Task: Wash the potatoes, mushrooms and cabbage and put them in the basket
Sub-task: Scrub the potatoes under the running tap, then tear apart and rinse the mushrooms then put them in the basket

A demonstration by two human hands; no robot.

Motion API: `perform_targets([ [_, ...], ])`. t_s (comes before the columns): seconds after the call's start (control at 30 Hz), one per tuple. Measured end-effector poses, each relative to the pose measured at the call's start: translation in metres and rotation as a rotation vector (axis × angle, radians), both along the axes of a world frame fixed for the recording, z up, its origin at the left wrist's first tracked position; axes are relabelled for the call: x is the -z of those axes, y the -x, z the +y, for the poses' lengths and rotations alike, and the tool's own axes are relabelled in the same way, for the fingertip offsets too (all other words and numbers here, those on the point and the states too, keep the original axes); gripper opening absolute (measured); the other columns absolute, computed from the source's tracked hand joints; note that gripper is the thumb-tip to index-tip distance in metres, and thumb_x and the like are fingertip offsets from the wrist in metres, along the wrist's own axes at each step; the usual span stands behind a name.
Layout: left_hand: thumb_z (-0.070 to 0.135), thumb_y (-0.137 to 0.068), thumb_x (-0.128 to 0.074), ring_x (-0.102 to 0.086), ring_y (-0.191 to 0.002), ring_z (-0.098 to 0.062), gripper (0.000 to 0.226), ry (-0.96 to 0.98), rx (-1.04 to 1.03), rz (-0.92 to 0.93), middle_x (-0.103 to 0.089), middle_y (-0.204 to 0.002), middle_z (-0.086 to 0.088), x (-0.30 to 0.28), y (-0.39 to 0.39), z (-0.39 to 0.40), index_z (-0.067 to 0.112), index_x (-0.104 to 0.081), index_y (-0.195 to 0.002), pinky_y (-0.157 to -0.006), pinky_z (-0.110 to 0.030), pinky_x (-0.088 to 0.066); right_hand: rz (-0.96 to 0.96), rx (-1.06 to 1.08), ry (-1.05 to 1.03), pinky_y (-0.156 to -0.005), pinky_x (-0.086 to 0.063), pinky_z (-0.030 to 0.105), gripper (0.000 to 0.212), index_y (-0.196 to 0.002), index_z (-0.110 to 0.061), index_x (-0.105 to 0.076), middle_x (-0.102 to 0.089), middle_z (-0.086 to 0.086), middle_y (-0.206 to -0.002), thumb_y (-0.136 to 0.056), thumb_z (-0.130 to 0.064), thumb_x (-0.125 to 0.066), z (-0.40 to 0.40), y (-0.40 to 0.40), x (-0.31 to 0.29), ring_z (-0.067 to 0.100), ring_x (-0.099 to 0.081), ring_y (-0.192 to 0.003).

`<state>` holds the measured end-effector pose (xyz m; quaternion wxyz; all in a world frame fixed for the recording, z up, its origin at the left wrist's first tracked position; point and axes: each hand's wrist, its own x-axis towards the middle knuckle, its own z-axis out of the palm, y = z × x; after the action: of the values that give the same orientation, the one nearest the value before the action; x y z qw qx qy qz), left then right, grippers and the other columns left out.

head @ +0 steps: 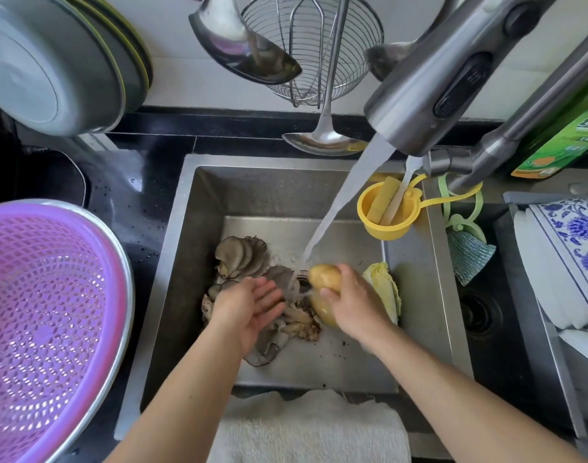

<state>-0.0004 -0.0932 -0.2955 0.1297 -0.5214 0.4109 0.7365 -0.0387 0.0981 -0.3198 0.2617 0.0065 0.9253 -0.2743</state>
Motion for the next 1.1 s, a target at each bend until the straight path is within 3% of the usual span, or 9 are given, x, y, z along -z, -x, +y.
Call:
perform_targets([
  [0.23,0.014,-0.107,-0.055,-0.073,-0.099,-0.03,0.022,0.072,0.124,-0.052,-0.073,-0.118,-0.015,-0.004,-0.036,-0.013,0.004,-0.066,-0.123,-0.084,-0.04,-0.06,0.173,-0.181,-0.356,-0.089,-0.048,0.039,0.038,-0.121,-0.014,-0.05,-0.065,0.012,-0.123,-0.093,-0.034,-0.067,0.005,0.047,0.048,0.034,-0.063,-0.112],
  [0.37,0.015,-0.105,-0.059,-0.073,-0.101,-0.032,0.019,0.098,0.141,-0.075,-0.074,-0.114,-0.014,-0.002,-0.048,-0.021,0.005,-0.068,-0.119,-0.089,-0.041,-0.059,0.316,-0.243,-0.431,-0.116,-0.032,0.046,0.042,-0.122,-0.015,-0.051,-0.072,0.01,-0.115,-0.093,-0.042,-0.067,0.004,0.058,0.067,0.03,-0.065,-0.114],
  [0.43,0.015,-0.105,-0.059,-0.074,-0.103,-0.032,0.019,0.104,0.142,-0.087,-0.075,-0.112,-0.014,-0.001,-0.053,-0.023,0.005,-0.068,-0.119,-0.092,-0.043,-0.059,0.29,-0.236,-0.432,-0.119,-0.027,0.048,0.04,-0.121,-0.015,-0.05,-0.071,0.012,-0.118,-0.095,-0.042,-0.065,0.006,0.06,0.071,0.032,-0.062,-0.118],
  [0.53,0.015,-0.105,-0.059,-0.074,-0.104,-0.031,0.021,0.101,0.152,-0.091,-0.075,-0.113,-0.014,-0.001,-0.057,-0.023,0.005,-0.067,-0.121,-0.099,-0.047,-0.057,0.219,-0.195,-0.411,-0.11,-0.037,0.047,0.042,-0.125,-0.012,-0.051,-0.066,0.017,-0.127,-0.096,-0.039,-0.064,0.01,0.055,0.07,0.037,-0.055,-0.122],
  [0.67,0.015,-0.103,-0.061,-0.072,-0.107,-0.033,0.021,0.073,0.142,-0.096,-0.073,-0.116,-0.015,-0.01,-0.062,-0.023,0.006,-0.067,-0.121,-0.105,-0.05,-0.054,0.412,-0.192,-0.235,-0.09,-0.049,0.045,0.028,-0.118,-0.007,-0.063,-0.062,0.014,-0.113,-0.092,-0.017,-0.067,0.008,0.015,0.049,0.036,-0.059,-0.104],
  [0.73,0.015,-0.103,-0.062,-0.071,-0.109,-0.034,0.021,0.054,0.112,-0.102,-0.072,-0.118,-0.015,-0.012,-0.065,-0.025,0.006,-0.067,-0.121,-0.103,-0.048,-0.055,0.355,-0.289,-0.076,-0.083,-0.048,0.037,0.02,-0.115,-0.009,-0.065,-0.06,0.008,-0.111,-0.097,-0.014,-0.06,-0.001,-0.016,0.04,0.029,-0.061,-0.1],
  [0.8,0.015,-0.103,-0.062,-0.071,-0.107,-0.033,0.021,0.043,0.071,-0.106,-0.07,-0.119,-0.016,-0.013,-0.067,-0.028,0.005,-0.066,-0.121,-0.096,-0.046,-0.057,0.195,-0.358,-0.013,-0.09,-0.048,0.035,0.022,-0.118,-0.011,-0.063,-0.06,0.005,-0.115,-0.1,-0.022,-0.056,-0.017,-0.038,0.04,0.027,-0.061,-0.108],
  [0.93,0.016,-0.103,-0.06,-0.07,-0.1,-0.031,0.022,0.029,0.04,-0.108,-0.07,-0.12,-0.015,-0.015,-0.068,-0.029,0.005,-0.066,-0.122,-0.086,-0.04,-0.058,-0.01,-0.318,-0.024,-0.101,-0.045,0.038,0.044,-0.137,-0.008,-0.051,-0.056,0.012,-0.135,-0.1,-0.029,-0.058,-0.052,-0.038,0.054,0.03,-0.054,-0.125],
  [1.1,0.015,-0.104,-0.058,-0.07,-0.108,-0.033,0.022,0.001,0.044,-0.107,-0.07,-0.122,-0.016,-0.016,-0.076,-0.031,0.005,-0.066,-0.122,-0.085,-0.039,-0.058,-0.064,-0.239,-0.072,-0.096,-0.044,0.036,0.042,-0.137,-0.001,-0.047,-0.057,0.02,-0.136,-0.099,-0.017,-0.054,-0.077,-0.029,0.065,0.037,-0.056,-0.125],
])
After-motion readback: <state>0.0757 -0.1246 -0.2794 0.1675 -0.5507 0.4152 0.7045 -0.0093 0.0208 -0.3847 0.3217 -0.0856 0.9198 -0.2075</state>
